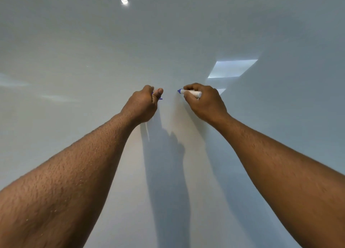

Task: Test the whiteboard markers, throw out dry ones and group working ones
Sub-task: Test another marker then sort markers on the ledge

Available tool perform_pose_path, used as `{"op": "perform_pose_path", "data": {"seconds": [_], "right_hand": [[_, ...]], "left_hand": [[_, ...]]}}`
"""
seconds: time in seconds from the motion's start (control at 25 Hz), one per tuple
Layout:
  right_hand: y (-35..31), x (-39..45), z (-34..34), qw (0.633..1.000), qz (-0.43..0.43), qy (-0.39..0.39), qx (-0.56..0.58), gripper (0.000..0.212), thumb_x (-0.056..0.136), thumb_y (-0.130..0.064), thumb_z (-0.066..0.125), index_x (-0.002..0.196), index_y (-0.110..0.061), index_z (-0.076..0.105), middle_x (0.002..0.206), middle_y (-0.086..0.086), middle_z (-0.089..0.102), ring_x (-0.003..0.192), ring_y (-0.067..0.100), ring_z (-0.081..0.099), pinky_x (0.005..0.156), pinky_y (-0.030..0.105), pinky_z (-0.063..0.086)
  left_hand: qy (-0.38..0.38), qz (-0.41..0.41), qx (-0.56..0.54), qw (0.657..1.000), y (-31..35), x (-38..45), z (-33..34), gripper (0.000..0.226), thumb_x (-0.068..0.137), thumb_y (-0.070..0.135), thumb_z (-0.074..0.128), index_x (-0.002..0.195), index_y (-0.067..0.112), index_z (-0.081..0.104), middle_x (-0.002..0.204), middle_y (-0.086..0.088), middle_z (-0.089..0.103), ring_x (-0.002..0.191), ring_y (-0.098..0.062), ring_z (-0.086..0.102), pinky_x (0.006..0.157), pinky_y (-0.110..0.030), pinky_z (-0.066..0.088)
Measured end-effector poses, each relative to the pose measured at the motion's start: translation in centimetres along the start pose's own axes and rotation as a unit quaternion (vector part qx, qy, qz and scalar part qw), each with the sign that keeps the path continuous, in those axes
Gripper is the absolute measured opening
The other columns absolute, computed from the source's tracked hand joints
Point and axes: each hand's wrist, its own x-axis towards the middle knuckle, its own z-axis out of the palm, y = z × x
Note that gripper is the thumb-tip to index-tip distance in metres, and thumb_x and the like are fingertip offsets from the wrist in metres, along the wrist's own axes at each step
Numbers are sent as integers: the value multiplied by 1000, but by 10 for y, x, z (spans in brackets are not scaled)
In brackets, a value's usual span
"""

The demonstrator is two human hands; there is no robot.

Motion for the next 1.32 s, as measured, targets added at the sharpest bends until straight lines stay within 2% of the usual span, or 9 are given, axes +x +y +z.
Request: {"op": "perform_pose_path", "data": {"seconds": [0.12,0.44,0.56,0.68,0.84,1.04,1.2,1.24,1.32], "right_hand": [[8,-29,-2,999,-15,-25,-29,24,93,-40,54,110,-33,69,101,-9,72,88,15,64,77,33,54],[22,-120,4,990,-15,-55,-132,26,91,-39,54,114,-39,65,83,-2,65,77,22,61,57,24,35],[33,-153,11,991,-2,-81,-107,25,88,-38,54,109,-38,67,75,-6,63,69,16,57,55,18,35],[51,-182,14,996,25,-80,-36,30,82,-44,48,102,-38,70,74,-9,65,66,10,56,57,22,41],[67,-227,20,992,47,-114,-30,36,79,-47,44,101,-38,70,73,-12,64,66,8,55,56,20,39],[73,-283,29,957,152,-247,6,16,86,-34,60,94,-38,74,72,-18,67,64,4,57,56,19,37],[74,-345,33,933,266,-211,123,14,85,-21,63,90,-29,74,75,-6,72,61,18,61,56,32,48],[74,-364,32,919,310,-192,148,13,86,-19,65,91,-27,73,76,-4,74,65,22,63,58,33,49],[72,-407,30,879,402,-165,197,9,88,-16,66,92,-22,72,77,-1,75,69,25,64,61,35,51]], "left_hand": [[-2,4,-4,1000,-3,-8,6,60,101,50,26,142,7,37,141,-14,49,127,-32,48,98,-38,41],[30,-13,-23,999,-8,-54,30,58,101,49,29,143,11,38,135,-11,56,121,-31,52,94,-39,42],[30,-22,-32,999,-12,-79,41,57,100,49,30,142,11,42,145,-5,48,129,-28,46,100,-36,38],[9,-34,-22,999,-18,-110,54,61,99,52,25,145,13,39,147,-4,45,139,-29,34,114,-40,28],[-7,-46,-44,998,-22,-163,71,57,101,45,28,146,11,36,148,-4,43,141,-24,30,117,-34,19],[-54,-74,-76,993,-33,-239,101,58,99,44,32,147,11,34,135,-11,55,133,-22,40,117,-40,25],[-117,-131,-115,978,-44,-318,127,55,99,43,35,144,12,41,115,-5,63,123,-23,49,110,-42,35],[-140,-154,-133,969,-47,-343,134,49,99,41,37,136,11,50,106,-1,65,117,-22,53,106,-39,39],[-197,-229,-194,933,-52,-393,145,35,98,40,41,96,11,60,93,-2,71,99,-24,64,88,-36,47]]}}
